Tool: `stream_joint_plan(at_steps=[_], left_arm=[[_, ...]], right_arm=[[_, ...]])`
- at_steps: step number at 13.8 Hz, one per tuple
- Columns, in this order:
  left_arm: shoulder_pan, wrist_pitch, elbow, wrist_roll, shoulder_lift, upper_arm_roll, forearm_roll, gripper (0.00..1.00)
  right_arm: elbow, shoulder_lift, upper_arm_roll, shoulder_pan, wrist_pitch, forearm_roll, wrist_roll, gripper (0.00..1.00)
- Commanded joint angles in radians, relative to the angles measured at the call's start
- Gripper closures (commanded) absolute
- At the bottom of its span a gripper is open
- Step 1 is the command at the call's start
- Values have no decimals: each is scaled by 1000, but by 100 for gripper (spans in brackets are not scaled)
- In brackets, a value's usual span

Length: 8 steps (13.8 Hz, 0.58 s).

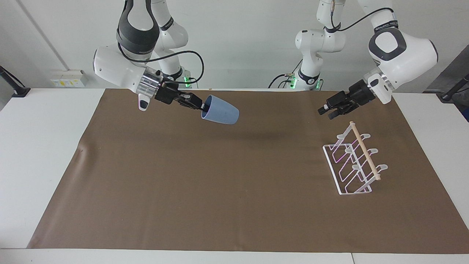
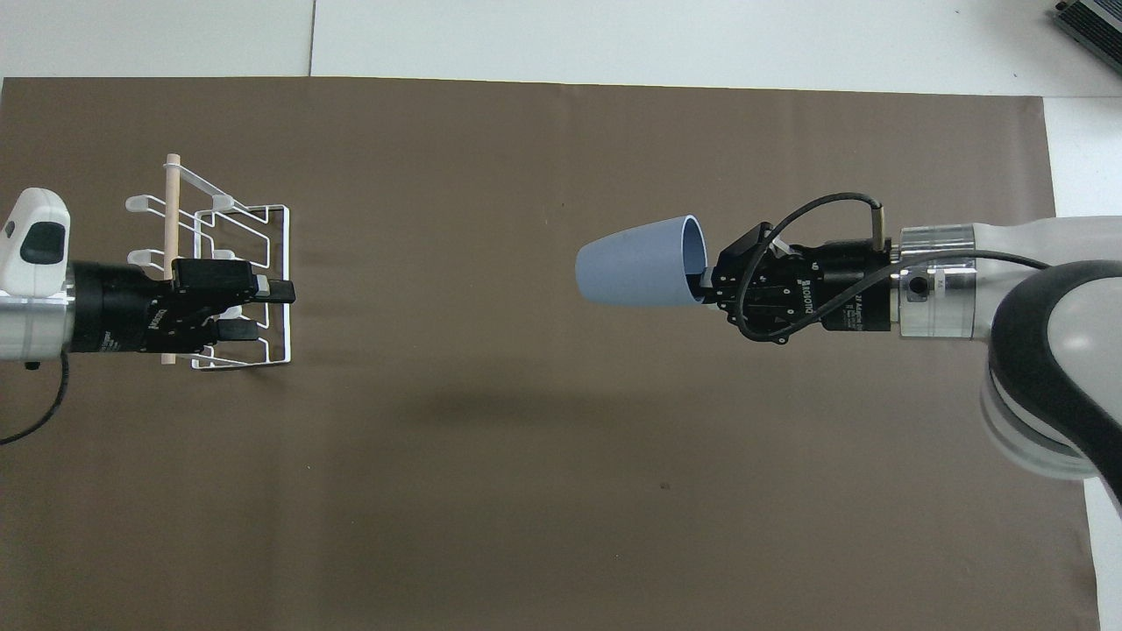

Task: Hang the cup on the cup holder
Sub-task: 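Lift the cup with the right gripper while the left gripper leaves the rack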

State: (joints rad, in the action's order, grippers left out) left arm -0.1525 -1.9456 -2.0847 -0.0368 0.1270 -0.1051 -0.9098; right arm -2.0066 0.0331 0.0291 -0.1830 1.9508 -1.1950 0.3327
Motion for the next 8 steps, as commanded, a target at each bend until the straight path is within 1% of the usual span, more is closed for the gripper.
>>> stream_joint_plan(at_steps=[1,2,3,4,5,8], left_arm=[[-32,-151,-63,-41,-6,77,-233,0],[-32,-191,-69,-43,-13,106,-318,0],[-32,-206,-67,-48,-29,128,-378,0],[-32,-220,-67,-49,-39,149,-453,0],[-35,-255,-67,-51,-44,174,-530,0],[-38,-341,-67,-75,-47,254,-676,0]], right_arm=[[-53,2,0,-38,65,-112,19,100],[-73,-1,0,-61,88,-173,20,100],[-83,-12,0,-85,109,-234,20,100],[-84,-18,0,-116,138,-264,22,100],[-84,-28,0,-128,152,-273,22,100],[-87,-36,0,-131,152,-273,23,100]])
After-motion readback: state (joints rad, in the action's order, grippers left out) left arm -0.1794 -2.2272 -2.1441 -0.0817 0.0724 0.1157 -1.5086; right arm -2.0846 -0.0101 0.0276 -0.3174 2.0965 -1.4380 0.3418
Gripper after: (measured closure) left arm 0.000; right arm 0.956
